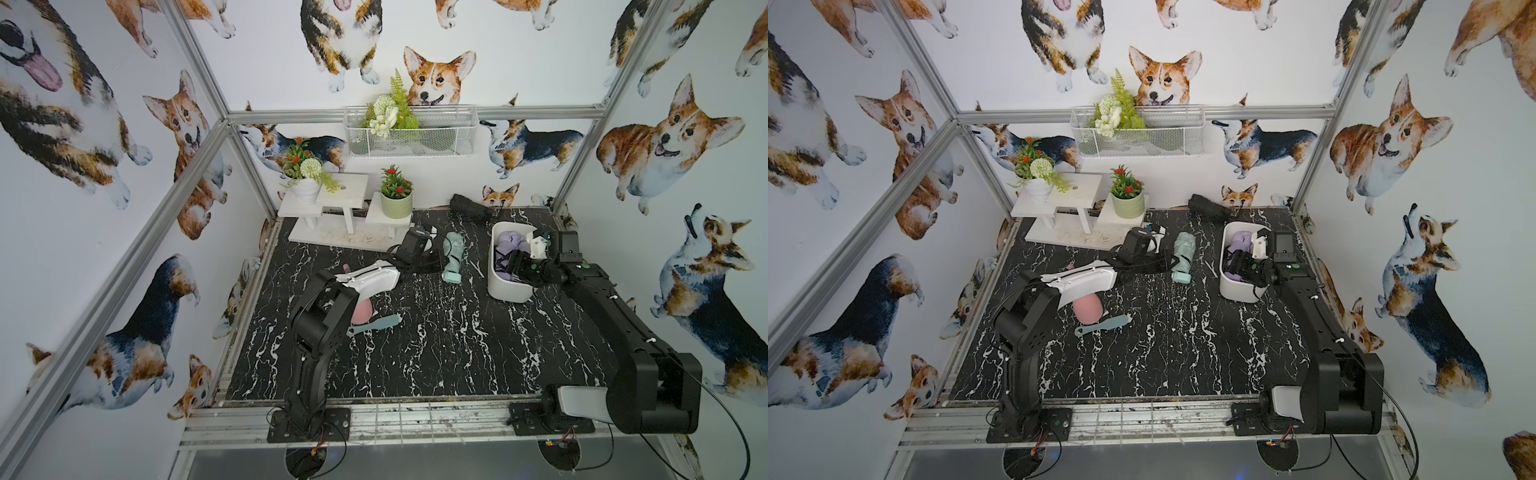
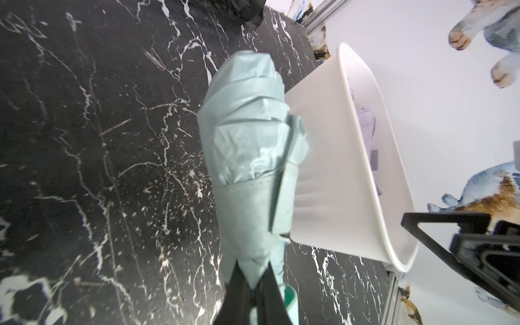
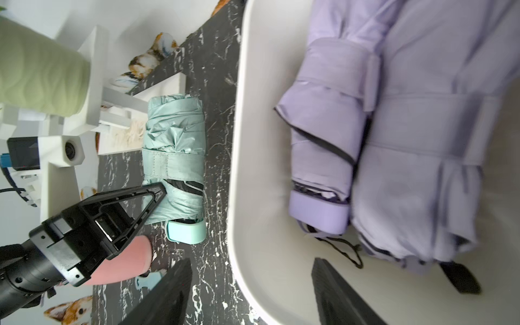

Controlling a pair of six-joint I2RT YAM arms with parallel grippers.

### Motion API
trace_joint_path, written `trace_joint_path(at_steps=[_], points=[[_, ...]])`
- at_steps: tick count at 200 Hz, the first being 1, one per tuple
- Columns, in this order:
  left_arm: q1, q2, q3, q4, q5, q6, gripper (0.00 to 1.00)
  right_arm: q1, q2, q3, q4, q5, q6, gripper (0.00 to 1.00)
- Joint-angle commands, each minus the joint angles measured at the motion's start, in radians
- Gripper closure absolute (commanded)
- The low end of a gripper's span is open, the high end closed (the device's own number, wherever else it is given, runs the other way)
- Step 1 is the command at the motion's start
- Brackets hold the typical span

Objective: Put the umbrella into the storage box
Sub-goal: Pick up the umbrella from the center of the board.

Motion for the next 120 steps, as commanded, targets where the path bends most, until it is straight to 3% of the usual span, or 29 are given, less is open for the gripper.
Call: trace_joint_path(at_steps=[1, 27, 120], points=[[0.006, -0.086, -0.055, 0.081, -0.021, 0.053, 1.0, 0.027, -0.009, -0.009, 0.134, -0.128, 0.055, 0.26], [0.01, -0.19, -0.137, 0.117, -0.002, 0.07, 1.0, 0.067, -0.009, -0.011, 0.237, -0.231, 0.101, 0.25], [0.01, -0.444, -0.305, 0.266, 0.117, 0.084, 1.0, 0.222, 0.002, 0.022, 0.384, -0.313, 0.159, 0.24]])
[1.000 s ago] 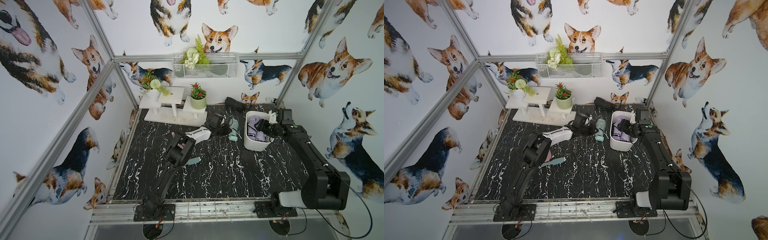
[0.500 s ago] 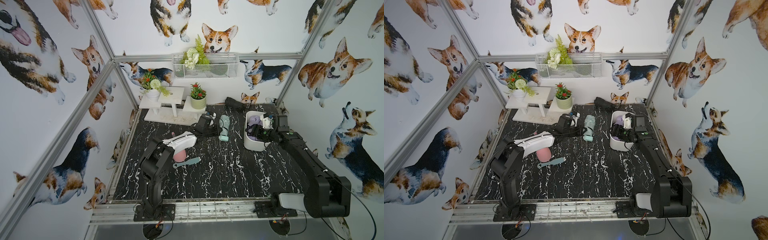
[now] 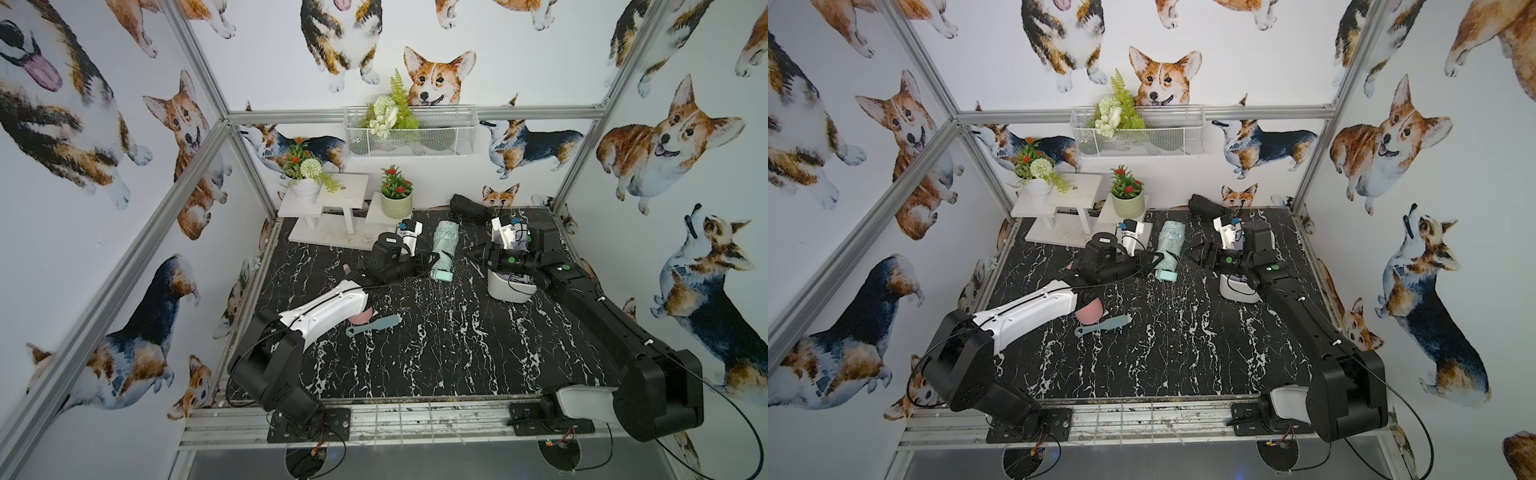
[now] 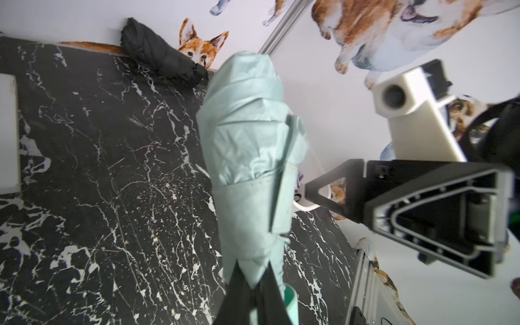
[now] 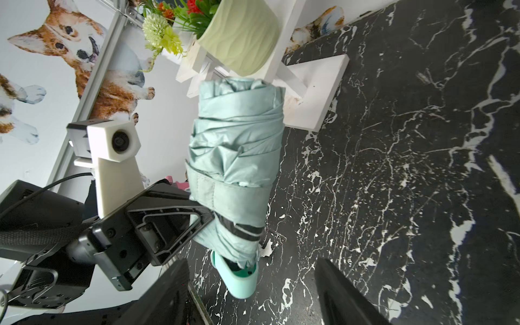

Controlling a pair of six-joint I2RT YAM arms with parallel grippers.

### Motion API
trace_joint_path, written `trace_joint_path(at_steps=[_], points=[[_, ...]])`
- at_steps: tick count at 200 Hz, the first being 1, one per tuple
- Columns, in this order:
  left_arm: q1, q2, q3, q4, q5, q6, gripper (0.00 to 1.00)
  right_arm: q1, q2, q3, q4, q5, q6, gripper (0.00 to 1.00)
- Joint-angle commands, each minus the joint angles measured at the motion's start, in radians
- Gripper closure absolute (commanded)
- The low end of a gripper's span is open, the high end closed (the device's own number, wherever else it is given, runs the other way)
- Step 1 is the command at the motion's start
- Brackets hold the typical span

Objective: Put the umbrella into the storage box
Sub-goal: Pick up the umbrella from the center of the board, then place the umbrella in the storage box.

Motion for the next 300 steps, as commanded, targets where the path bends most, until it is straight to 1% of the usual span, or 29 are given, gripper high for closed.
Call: trace_joint_path(at_steps=[1, 27, 45, 75, 94, 99, 125, 152, 155, 163, 167, 178, 183, 188, 201, 213, 222, 237, 252, 275, 300], points=[[0.001, -0.035, -0.016, 0.129, 0.054, 0.003, 1.0, 0.017, 0.006, 0.007, 0.097, -0.032, 0.051, 0.24], [0.001, -0.052, -0.028, 0.158, 0.093, -0.021, 1.0, 0.039, 0.015, 0.003, 0.162, -0.069, 0.08, 0.23], [0.0, -0.052, -0.032, 0.179, 0.121, -0.034, 1.0, 0.055, 0.018, 0.0, 0.191, -0.083, 0.076, 0.23], [-0.006, -0.038, -0.031, 0.22, 0.179, -0.056, 1.0, 0.065, 0.035, -0.015, 0.276, -0.124, 0.124, 0.28], [-0.012, -0.028, -0.032, 0.241, 0.196, -0.064, 1.0, 0.066, 0.033, -0.019, 0.299, -0.126, 0.132, 0.36], [-0.014, -0.027, -0.03, 0.245, 0.199, -0.068, 1.0, 0.067, 0.031, -0.019, 0.299, -0.122, 0.133, 0.42], [-0.02, -0.018, -0.028, 0.266, 0.217, -0.08, 1.0, 0.067, 0.022, -0.02, 0.303, -0.107, 0.131, 0.6], [-0.023, -0.012, -0.026, 0.271, 0.218, -0.08, 1.0, 0.067, 0.009, -0.026, 0.292, -0.076, 0.116, 0.73], [-0.023, -0.011, -0.026, 0.27, 0.218, -0.08, 0.97, 0.067, 0.008, -0.026, 0.289, -0.069, 0.114, 0.74], [-0.024, -0.012, -0.027, 0.265, 0.215, -0.081, 0.85, 0.066, 0.004, -0.024, 0.278, -0.058, 0.103, 0.77], [-0.024, -0.013, -0.028, 0.262, 0.212, -0.08, 0.79, 0.066, 0.0, -0.024, 0.27, -0.052, 0.097, 0.8], [-0.024, -0.019, -0.03, 0.244, 0.199, -0.07, 0.56, 0.066, -0.006, -0.02, 0.24, -0.031, 0.079, 0.82], [-0.025, -0.024, -0.031, 0.227, 0.183, -0.064, 0.47, 0.067, -0.011, -0.015, 0.212, -0.009, 0.063, 0.83], [-0.025, -0.03, -0.031, 0.202, 0.164, -0.055, 0.41, 0.066, -0.016, -0.01, 0.183, 0.009, 0.047, 0.83], [-0.025, -0.055, -0.027, 0.116, 0.111, -0.014, 0.32, 0.059, -0.027, 0.015, 0.079, 0.076, -0.003, 0.84], [-0.025, -0.084, -0.023, 0.03, 0.058, 0.04, 0.27, 0.035, -0.03, 0.039, -0.013, 0.12, -0.031, 0.83], [-0.024, -0.107, -0.025, -0.028, 0.019, 0.079, 0.23, -0.012, -0.034, 0.046, -0.057, 0.13, -0.034, 0.84], [-0.023, -0.138, -0.028, -0.107, -0.038, 0.136, 0.2, -0.091, -0.048, 0.042, -0.103, 0.142, -0.031, 0.84], [-0.023, -0.159, -0.029, -0.169, -0.079, 0.17, 0.19, -0.158, -0.059, 0.058, -0.174, 0.194, -0.071, 0.84], [-0.022, -0.163, -0.024, -0.229, -0.102, 0.196, 0.18, -0.246, -0.03, 0.113, -0.281, 0.278, -0.124, 0.84], [-0.01, -0.142, -0.019, -0.249, -0.105, 0.182, 0.19, -0.294, 0.03, 0.16, -0.328, 0.362, -0.161, 0.84]])
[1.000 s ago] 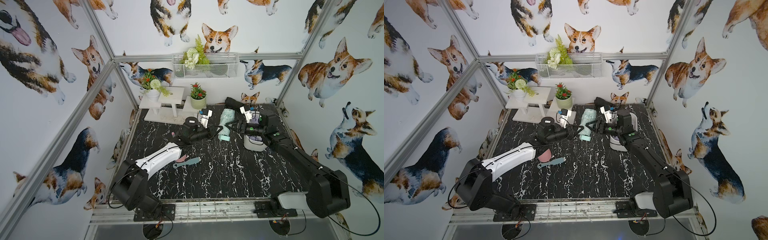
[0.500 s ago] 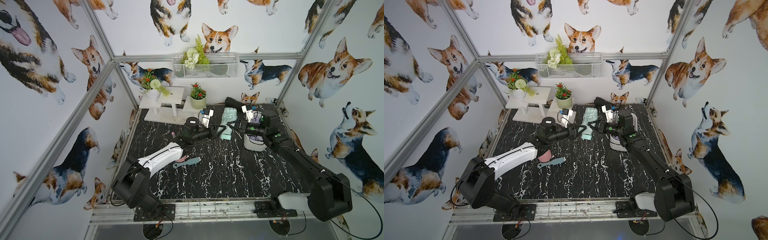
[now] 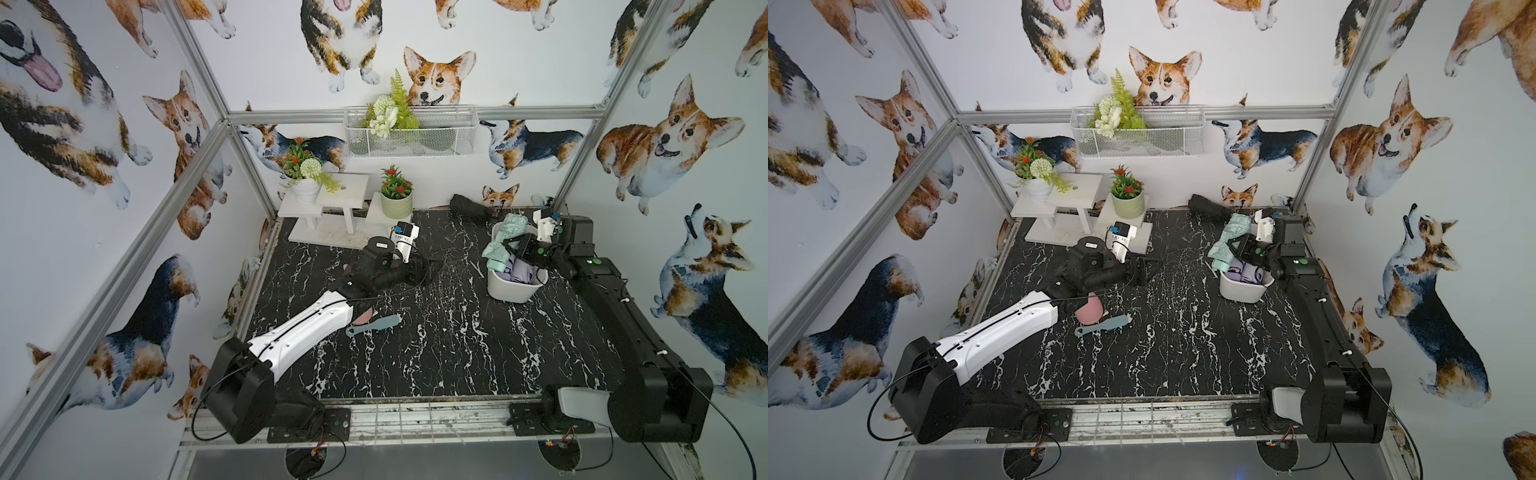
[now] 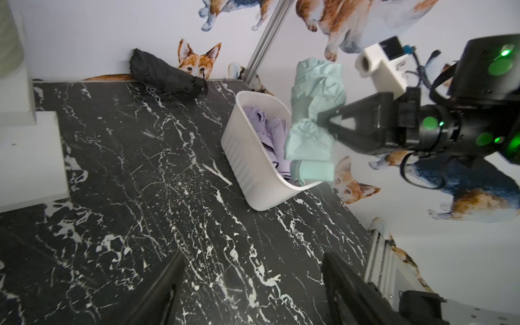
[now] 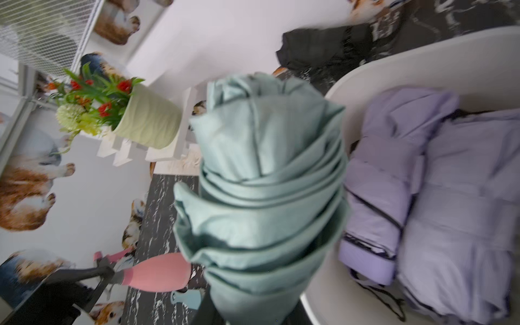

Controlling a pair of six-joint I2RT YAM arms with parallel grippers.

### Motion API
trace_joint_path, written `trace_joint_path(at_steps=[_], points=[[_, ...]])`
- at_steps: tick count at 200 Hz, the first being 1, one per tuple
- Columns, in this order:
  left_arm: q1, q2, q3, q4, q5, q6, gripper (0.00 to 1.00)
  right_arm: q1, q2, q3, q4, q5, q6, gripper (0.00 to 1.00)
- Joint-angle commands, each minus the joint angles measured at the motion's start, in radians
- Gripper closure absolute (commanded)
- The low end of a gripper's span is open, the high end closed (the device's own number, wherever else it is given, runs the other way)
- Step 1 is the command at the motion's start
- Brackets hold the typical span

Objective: Put the umbrella into the storage box
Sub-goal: Place the umbrella in the storage box.

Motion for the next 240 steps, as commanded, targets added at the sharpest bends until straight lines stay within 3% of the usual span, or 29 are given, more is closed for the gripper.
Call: trace_joint_path(at_steps=[1, 33, 90, 107, 135, 172, 206, 240], points=[[0.011, 0.017, 0.012, -0.059, -0.035, 0.025, 0.19, -0.034, 0.044, 0.042, -0.077, 0.104, -0.073, 0.84], [0.03, 0.033, 0.011, -0.061, -0.009, 0.004, 0.18, -0.046, 0.131, 0.093, -0.091, 0.164, -0.123, 0.79], [0.045, 0.033, -0.006, -0.062, -0.001, 0.001, 0.19, -0.058, 0.291, 0.156, -0.09, 0.084, -0.149, 0.71], [0.05, 0.039, -0.008, -0.057, 0.002, -0.007, 0.18, -0.063, 0.33, 0.17, -0.098, 0.039, -0.139, 0.49], [0.053, 0.056, -0.004, -0.048, 0.018, -0.019, 0.18, -0.064, 0.328, 0.186, -0.136, 0.113, -0.15, 0.19], [0.055, 0.077, 0.0, -0.032, 0.029, -0.037, 0.18, -0.064, 0.269, 0.172, -0.135, 0.22, -0.15, 0.21], [0.054, 0.091, 0.0, -0.019, 0.035, -0.055, 0.19, -0.064, 0.296, 0.202, -0.159, 0.221, -0.142, 0.35], [0.055, 0.099, -0.005, -0.011, 0.038, -0.067, 0.19, -0.064, 0.344, 0.209, -0.148, 0.208, -0.098, 0.36]])
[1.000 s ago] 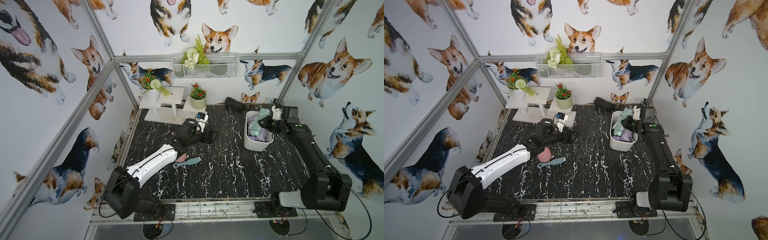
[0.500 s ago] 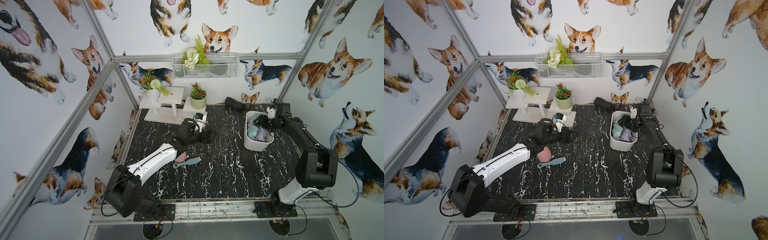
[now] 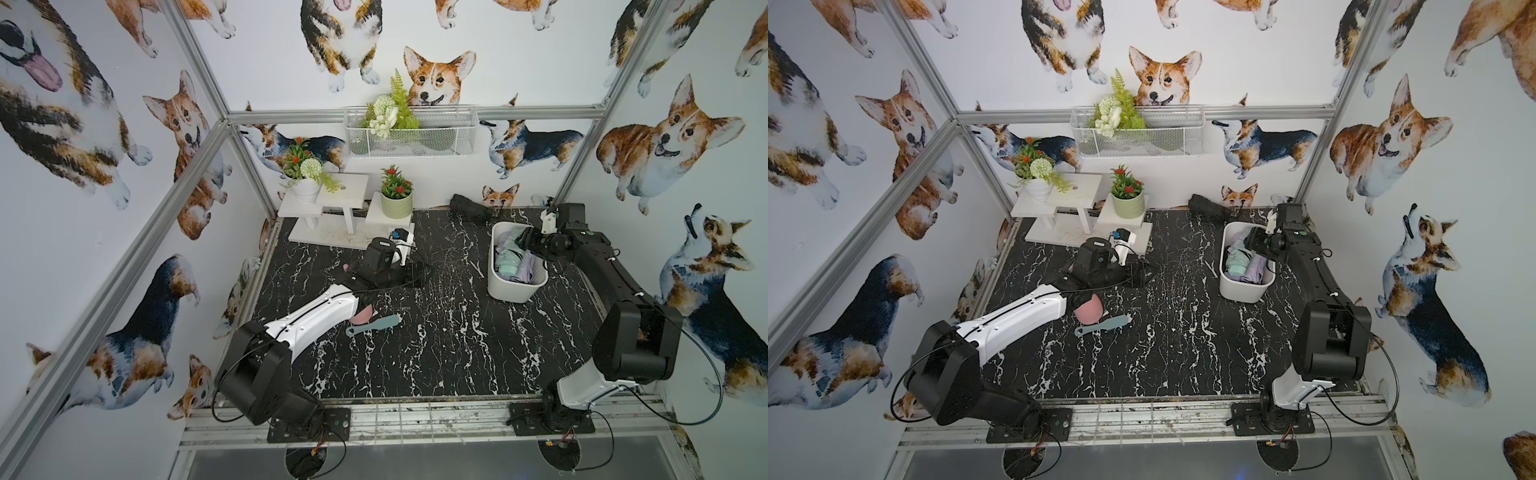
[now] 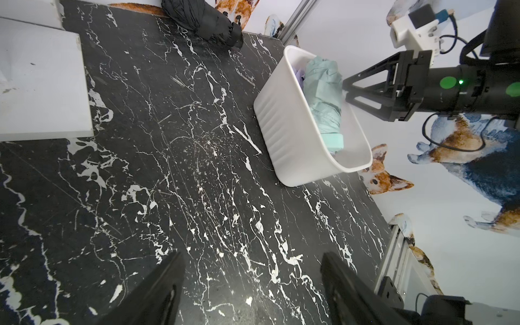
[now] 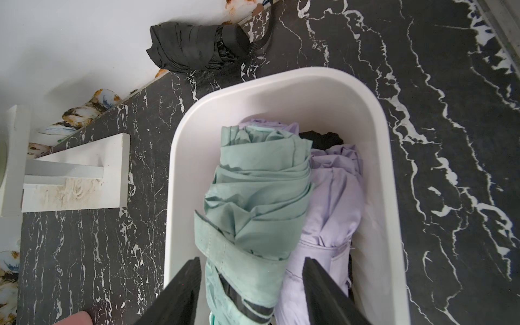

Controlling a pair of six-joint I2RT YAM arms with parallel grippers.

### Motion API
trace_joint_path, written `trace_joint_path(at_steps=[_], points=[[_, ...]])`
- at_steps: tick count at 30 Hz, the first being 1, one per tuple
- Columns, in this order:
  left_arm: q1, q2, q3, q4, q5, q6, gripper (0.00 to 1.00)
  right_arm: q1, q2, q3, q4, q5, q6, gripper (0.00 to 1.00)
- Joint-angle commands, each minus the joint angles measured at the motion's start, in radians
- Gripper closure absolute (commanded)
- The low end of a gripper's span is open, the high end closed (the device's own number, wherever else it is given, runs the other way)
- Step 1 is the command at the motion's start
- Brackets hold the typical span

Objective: Put the umbrella into the storage box
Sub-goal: Place the umbrella in the storage box.

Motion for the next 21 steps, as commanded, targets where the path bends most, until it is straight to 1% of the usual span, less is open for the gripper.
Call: trace_joint_path(at_steps=[1, 2, 7, 8, 11, 15, 17, 18, 21], points=[[0.001, 0.004, 0.002, 0.039, 0.009, -0.014, 0.19, -0.001, 0.025, 0.008, -0.005, 0.002, 0.033, 0.36], [0.0, 0.005, 0.002, 0.039, 0.009, -0.015, 0.19, -0.001, 0.033, 0.008, 0.0, -0.002, 0.043, 0.41], [0.001, 0.008, 0.003, 0.035, 0.003, -0.01, 0.19, -0.001, 0.064, 0.0, 0.04, -0.031, 0.089, 0.54], [0.002, 0.01, 0.003, 0.033, 0.004, -0.009, 0.19, -0.001, 0.066, 0.0, 0.047, -0.038, 0.091, 0.58], [0.003, 0.012, 0.005, 0.032, 0.003, -0.007, 0.19, -0.001, 0.056, -0.009, 0.067, -0.043, 0.098, 0.75], [0.003, 0.021, 0.005, 0.036, 0.006, -0.008, 0.19, -0.001, 0.019, -0.024, 0.085, -0.065, 0.085, 0.88], [0.004, 0.027, 0.006, 0.041, 0.009, -0.012, 0.19, -0.001, -0.007, -0.035, 0.102, -0.099, 0.072, 0.98], [0.003, 0.031, 0.006, 0.044, 0.012, -0.014, 0.19, -0.001, -0.016, -0.038, 0.105, -0.11, 0.066, 1.0], [0.005, 0.037, 0.008, 0.049, 0.018, -0.02, 0.19, -0.001, -0.026, -0.042, 0.122, -0.176, 0.039, 1.0]])
